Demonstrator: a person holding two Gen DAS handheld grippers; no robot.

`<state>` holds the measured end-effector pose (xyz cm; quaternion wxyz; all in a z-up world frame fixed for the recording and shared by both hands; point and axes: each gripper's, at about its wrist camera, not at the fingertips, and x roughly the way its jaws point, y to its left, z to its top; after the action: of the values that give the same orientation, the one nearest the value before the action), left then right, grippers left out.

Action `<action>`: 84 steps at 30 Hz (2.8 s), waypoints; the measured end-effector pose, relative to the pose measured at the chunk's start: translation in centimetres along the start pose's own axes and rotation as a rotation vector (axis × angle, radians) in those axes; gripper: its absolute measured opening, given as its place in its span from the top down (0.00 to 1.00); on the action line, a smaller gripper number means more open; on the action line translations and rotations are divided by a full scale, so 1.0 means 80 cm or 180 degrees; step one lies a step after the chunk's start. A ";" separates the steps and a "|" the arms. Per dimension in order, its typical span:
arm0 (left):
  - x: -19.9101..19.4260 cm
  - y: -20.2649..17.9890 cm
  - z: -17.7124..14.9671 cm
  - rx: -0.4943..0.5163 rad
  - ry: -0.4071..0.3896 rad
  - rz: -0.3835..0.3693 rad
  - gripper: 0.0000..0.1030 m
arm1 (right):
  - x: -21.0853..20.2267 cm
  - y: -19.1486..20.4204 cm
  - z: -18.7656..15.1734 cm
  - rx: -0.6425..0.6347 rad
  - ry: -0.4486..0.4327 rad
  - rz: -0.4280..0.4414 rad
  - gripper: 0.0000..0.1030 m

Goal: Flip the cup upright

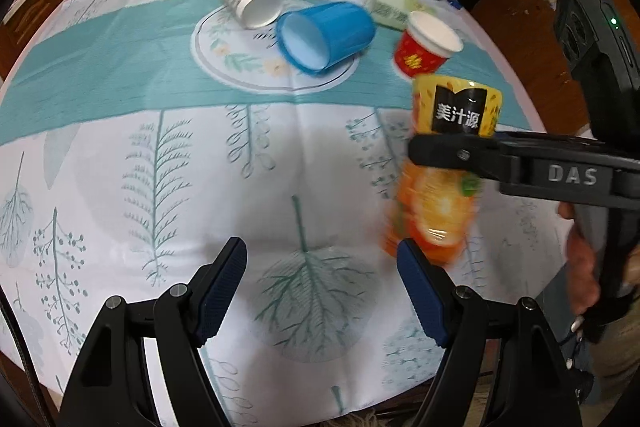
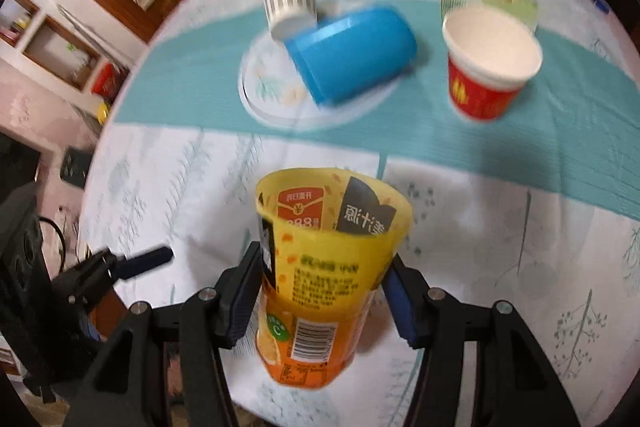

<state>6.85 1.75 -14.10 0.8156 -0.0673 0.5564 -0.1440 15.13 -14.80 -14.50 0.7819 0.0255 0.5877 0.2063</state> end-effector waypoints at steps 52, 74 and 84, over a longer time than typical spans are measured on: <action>0.005 -0.004 -0.023 0.0181 -0.0288 0.0421 0.26 | -0.028 0.061 -0.072 -0.0704 -0.1274 -0.0526 0.24; -0.111 -0.029 -0.039 -0.0016 -0.0846 0.0597 0.26 | -0.133 0.054 -0.124 -0.0270 -0.1758 -0.0429 0.21; -0.137 -0.039 -0.033 -0.0116 -0.1063 0.0744 0.26 | -0.151 0.061 -0.123 -0.0240 -0.1871 -0.0442 0.05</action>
<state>0.21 2.34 -4.47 0.9063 -0.0398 0.4199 -0.0251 1.81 -16.62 -5.17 0.9311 0.0149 0.3284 0.1577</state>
